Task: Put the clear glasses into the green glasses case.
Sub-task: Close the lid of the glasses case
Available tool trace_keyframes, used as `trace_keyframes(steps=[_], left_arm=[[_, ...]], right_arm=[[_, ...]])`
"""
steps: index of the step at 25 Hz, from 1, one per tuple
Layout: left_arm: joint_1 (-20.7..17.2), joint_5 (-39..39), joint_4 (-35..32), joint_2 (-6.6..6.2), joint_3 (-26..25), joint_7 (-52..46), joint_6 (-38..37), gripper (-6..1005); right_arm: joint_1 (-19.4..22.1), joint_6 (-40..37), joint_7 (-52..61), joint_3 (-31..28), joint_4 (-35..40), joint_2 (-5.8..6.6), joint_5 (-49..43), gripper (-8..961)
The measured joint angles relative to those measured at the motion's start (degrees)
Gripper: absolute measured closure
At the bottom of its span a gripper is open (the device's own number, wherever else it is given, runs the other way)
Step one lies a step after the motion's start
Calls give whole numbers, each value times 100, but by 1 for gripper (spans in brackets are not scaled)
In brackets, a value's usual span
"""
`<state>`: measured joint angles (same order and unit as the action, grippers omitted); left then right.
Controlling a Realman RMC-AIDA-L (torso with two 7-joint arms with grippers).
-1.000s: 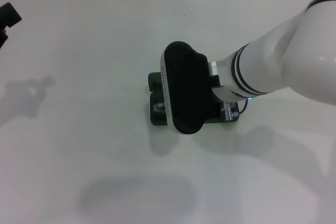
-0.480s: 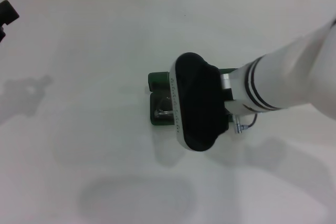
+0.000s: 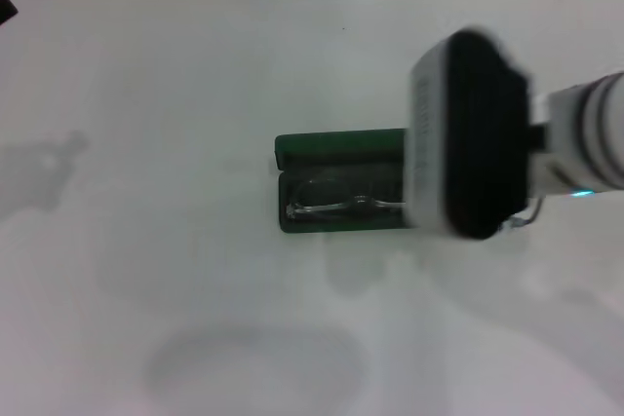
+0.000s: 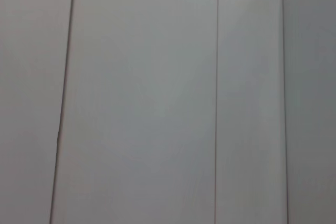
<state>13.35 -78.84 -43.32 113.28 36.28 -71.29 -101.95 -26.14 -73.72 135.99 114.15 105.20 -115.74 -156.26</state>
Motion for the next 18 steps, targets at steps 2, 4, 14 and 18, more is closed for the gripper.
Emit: trace_keyframes(steps=[2,4,14,18], left_arm=[[15,32,-34,-31,0,-138,-1,974],[17,41,-165,-72,0,-351,0,974],[517,4,-239,-111,9,-753,0,973],[660,-12,-228,-98,43,-775,0,973]], right_arm=[[224,-122,-224,-390,290,-10,304,757],[454,-353,-458,-1047,632,-16,935,755],[913,-2753,-2137,-5817,363,-5,5347,743],[918,-3779,-2879,-7737,-756,13,6366,738]])
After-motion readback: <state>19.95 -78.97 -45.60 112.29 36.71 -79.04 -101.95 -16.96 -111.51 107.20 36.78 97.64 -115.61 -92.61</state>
